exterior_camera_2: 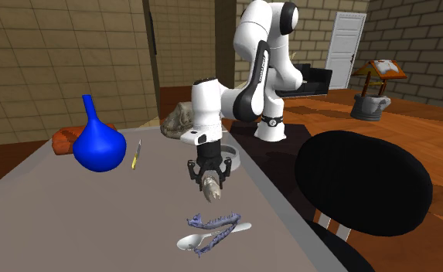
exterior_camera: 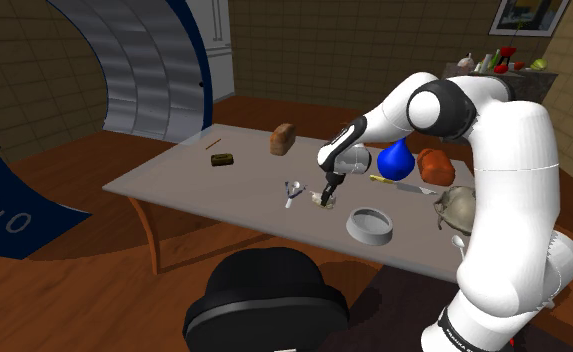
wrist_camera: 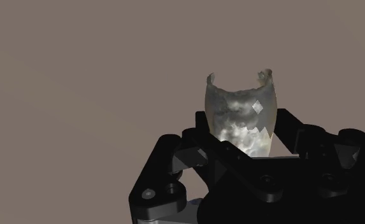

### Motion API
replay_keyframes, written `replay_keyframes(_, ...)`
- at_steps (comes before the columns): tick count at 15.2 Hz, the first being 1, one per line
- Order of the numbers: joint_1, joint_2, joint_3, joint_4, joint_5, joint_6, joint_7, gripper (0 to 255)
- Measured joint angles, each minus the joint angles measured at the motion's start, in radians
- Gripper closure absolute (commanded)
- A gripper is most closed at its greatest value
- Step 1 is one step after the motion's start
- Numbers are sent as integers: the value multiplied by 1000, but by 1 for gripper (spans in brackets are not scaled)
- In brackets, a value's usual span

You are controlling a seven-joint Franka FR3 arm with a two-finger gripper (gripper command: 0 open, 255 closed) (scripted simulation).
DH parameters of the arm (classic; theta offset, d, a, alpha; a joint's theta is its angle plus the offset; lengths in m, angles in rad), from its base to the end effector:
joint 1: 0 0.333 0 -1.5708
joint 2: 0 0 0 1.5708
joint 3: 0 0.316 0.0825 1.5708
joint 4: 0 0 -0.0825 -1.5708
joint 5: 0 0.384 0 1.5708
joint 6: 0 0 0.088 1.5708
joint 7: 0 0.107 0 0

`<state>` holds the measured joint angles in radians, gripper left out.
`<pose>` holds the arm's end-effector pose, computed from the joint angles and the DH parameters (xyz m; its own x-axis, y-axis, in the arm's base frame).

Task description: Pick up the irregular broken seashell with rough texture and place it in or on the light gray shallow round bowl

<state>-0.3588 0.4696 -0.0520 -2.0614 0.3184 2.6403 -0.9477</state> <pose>0.5494 -0.2475 0.2132 0.9477 0.2632 0.1807 0.2708 -0.9625 -0.0181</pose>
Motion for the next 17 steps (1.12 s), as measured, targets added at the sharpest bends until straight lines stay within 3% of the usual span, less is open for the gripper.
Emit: replay_keyframes(17,23,-158,-36,8,-63,-164,64,255)
